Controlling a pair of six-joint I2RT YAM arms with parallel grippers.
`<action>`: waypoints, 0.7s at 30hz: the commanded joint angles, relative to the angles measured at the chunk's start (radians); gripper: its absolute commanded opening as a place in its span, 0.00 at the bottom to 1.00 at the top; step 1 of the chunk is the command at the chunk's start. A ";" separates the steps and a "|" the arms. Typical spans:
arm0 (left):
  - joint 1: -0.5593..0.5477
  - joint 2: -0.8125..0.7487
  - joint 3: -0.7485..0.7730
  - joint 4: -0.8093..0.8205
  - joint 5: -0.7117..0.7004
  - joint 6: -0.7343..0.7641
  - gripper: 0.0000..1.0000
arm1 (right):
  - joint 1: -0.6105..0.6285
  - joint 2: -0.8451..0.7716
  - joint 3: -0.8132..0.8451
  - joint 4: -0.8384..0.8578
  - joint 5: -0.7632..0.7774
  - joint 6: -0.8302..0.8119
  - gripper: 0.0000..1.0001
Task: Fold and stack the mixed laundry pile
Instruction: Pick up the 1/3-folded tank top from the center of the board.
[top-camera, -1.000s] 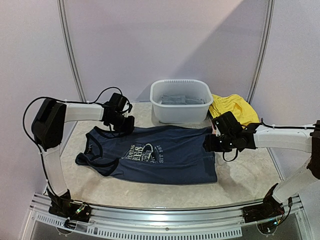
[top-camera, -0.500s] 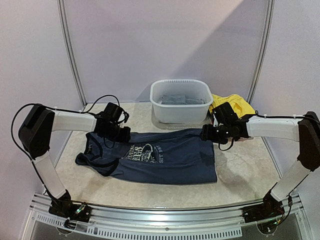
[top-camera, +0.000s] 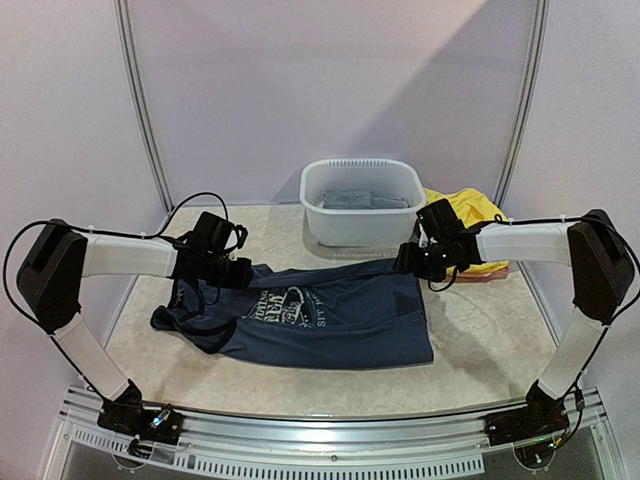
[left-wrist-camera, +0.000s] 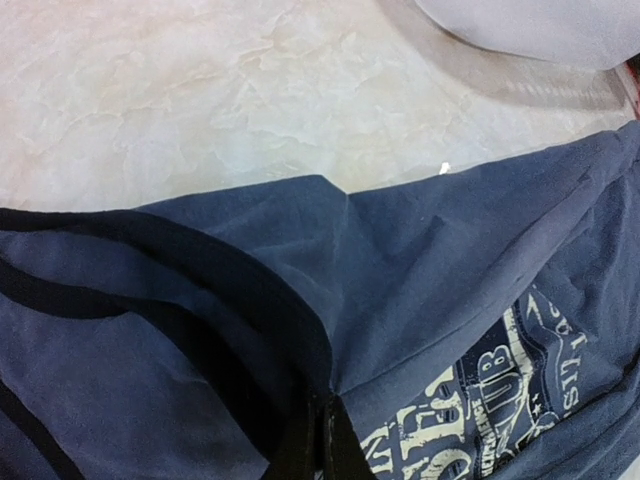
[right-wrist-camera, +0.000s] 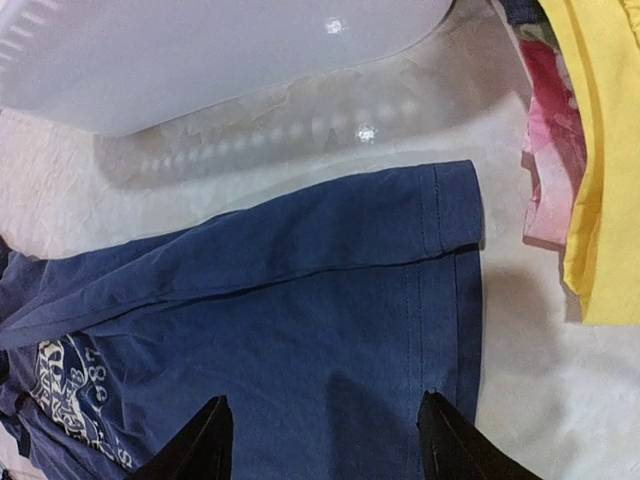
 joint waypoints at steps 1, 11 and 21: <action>-0.013 0.025 -0.012 0.038 -0.015 0.000 0.00 | -0.030 0.080 0.053 0.030 -0.019 0.012 0.62; -0.012 0.037 -0.007 0.032 -0.013 0.007 0.00 | -0.090 0.185 0.100 0.076 -0.011 -0.048 0.56; -0.012 0.058 0.013 0.029 -0.013 0.012 0.00 | -0.107 0.277 0.143 0.094 0.005 -0.103 0.51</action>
